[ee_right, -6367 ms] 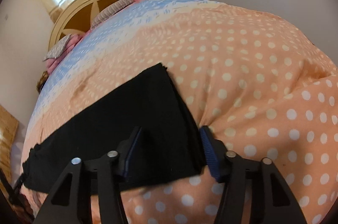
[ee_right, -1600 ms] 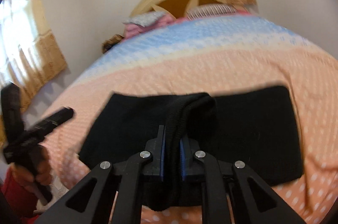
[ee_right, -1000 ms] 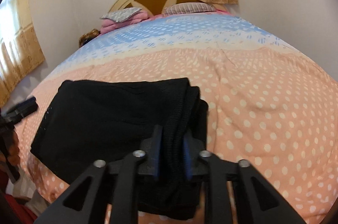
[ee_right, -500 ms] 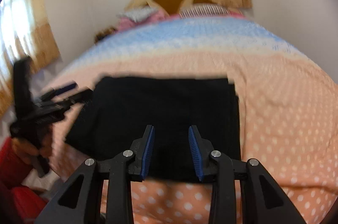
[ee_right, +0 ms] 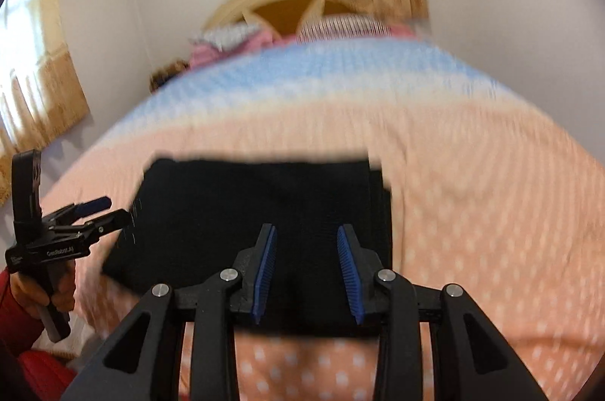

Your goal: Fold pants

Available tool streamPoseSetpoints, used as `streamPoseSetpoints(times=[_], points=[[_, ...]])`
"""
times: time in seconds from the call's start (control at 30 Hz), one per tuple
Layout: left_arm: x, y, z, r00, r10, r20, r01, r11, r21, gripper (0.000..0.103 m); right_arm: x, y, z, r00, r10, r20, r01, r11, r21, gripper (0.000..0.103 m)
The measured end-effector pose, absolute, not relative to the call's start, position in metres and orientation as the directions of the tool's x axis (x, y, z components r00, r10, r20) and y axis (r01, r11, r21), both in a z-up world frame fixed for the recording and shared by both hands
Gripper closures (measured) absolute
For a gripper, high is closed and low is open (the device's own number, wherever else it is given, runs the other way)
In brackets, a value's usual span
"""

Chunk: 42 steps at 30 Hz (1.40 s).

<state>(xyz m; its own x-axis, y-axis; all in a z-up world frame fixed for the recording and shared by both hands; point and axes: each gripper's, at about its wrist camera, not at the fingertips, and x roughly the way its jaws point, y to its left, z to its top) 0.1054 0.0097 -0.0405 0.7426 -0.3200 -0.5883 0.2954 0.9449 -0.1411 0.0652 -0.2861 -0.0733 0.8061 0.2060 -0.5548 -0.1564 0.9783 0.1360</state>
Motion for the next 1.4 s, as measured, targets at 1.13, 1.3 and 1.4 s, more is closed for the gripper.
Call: streamPoseSetpoints(times=[1.13,1.3,1.4], points=[[0.138,-0.020,-0.063,0.617,-0.224,-0.754,0.212,0.970,-0.115,0.004,0.070,-0.343,-0.100,0.842,0.161,-0.514,0.070,0.913,0.401,0.025],[0.132,-0.026,-0.070,0.601,-0.236,-0.763,0.230,0.966,-0.117,0.004,0.061,-0.354,-0.112,0.844,0.178,-0.506,0.102,0.873,0.477,0.025],[0.127,-0.027,-0.072,0.599,-0.246,-0.762,0.241,0.963,-0.122,0.004,0.059,-0.356,-0.113,0.846,0.187,-0.500,0.101,0.863,0.494,0.025]])
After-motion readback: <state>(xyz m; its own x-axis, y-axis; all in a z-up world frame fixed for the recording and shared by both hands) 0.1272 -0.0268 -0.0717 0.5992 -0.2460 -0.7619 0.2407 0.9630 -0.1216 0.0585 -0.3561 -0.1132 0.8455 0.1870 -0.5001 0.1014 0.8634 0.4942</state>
